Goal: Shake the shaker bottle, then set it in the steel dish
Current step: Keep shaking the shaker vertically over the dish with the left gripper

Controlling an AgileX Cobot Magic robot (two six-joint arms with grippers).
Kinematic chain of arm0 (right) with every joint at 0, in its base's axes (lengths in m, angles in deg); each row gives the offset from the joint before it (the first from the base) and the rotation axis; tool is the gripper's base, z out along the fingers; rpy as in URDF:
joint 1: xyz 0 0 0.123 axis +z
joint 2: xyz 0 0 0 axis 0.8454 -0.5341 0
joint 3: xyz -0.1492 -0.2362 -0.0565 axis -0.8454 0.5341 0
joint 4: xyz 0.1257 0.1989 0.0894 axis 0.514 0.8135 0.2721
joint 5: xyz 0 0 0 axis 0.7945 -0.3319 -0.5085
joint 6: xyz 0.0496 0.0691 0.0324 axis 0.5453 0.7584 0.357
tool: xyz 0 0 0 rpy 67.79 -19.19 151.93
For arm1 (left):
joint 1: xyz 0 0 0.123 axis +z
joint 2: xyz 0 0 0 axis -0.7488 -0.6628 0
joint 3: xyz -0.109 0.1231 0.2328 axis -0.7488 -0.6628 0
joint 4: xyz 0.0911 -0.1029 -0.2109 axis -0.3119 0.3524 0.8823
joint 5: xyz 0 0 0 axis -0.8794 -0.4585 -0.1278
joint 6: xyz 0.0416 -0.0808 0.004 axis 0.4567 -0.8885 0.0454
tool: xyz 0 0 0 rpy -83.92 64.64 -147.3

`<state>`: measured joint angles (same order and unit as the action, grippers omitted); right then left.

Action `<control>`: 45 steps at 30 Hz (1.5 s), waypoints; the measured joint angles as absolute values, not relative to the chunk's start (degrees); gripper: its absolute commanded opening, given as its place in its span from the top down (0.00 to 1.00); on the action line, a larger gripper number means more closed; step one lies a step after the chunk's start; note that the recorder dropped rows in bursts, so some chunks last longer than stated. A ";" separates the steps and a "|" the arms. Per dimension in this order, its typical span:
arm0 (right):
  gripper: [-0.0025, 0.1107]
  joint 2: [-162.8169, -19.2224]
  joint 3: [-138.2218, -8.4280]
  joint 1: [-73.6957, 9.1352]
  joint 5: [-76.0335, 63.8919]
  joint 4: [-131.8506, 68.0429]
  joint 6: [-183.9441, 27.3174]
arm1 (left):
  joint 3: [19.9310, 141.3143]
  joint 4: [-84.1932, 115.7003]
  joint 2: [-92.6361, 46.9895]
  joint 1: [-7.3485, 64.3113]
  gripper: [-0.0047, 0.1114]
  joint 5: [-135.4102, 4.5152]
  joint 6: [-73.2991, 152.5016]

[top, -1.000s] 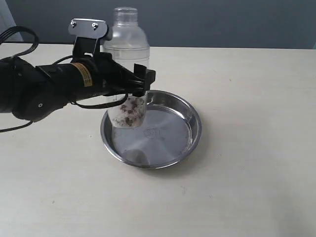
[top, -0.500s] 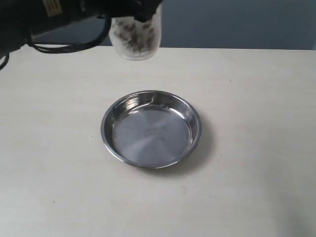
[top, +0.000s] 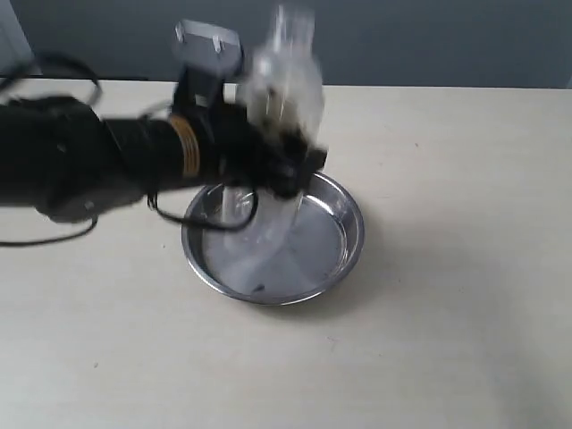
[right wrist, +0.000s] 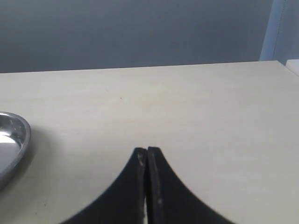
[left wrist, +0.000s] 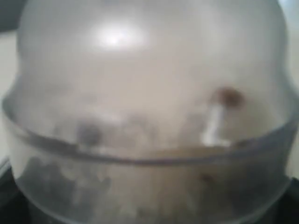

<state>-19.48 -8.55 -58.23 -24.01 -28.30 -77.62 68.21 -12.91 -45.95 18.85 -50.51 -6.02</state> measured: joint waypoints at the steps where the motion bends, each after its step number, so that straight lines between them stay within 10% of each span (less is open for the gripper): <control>1: 0.98 -19.48 -8.55 -58.23 -24.01 -28.30 -77.62 | 67.42 -14.20 -46.64 18.85 0.96 -52.34 -6.54; 45: 0.98 -19.48 -8.55 -58.23 -24.01 -28.30 -77.62 | 69.33 -11.84 -37.84 18.23 0.96 -45.44 1.68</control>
<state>-19.48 -8.55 -58.23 -24.01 -28.30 -77.62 69.33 -11.84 -37.84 18.23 -45.44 1.68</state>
